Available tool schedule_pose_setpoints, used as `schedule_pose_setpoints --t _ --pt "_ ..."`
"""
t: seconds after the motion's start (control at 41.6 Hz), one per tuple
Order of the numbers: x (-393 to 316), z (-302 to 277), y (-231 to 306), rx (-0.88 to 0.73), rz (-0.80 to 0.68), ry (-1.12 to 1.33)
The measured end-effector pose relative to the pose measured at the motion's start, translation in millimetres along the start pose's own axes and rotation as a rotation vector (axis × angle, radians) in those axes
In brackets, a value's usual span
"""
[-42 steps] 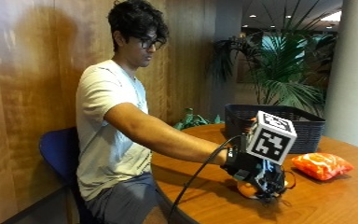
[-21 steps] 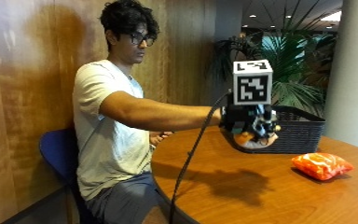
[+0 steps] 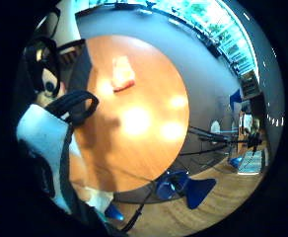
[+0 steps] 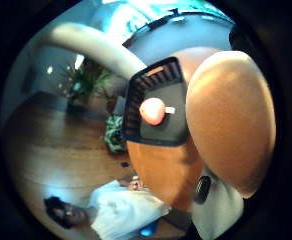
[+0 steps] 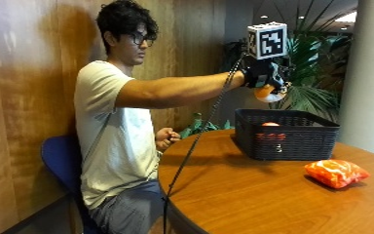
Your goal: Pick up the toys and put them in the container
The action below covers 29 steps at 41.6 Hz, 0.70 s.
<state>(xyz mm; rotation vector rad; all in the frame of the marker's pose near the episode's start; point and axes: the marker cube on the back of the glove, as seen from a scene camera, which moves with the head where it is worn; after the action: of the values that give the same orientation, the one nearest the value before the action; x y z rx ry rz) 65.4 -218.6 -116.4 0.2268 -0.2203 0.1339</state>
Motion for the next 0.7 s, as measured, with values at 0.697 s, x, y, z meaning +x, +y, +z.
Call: schedule_pose_setpoints --t 0.697 --pt "-159 49 -87 -0.075 -0.156 -0.100"
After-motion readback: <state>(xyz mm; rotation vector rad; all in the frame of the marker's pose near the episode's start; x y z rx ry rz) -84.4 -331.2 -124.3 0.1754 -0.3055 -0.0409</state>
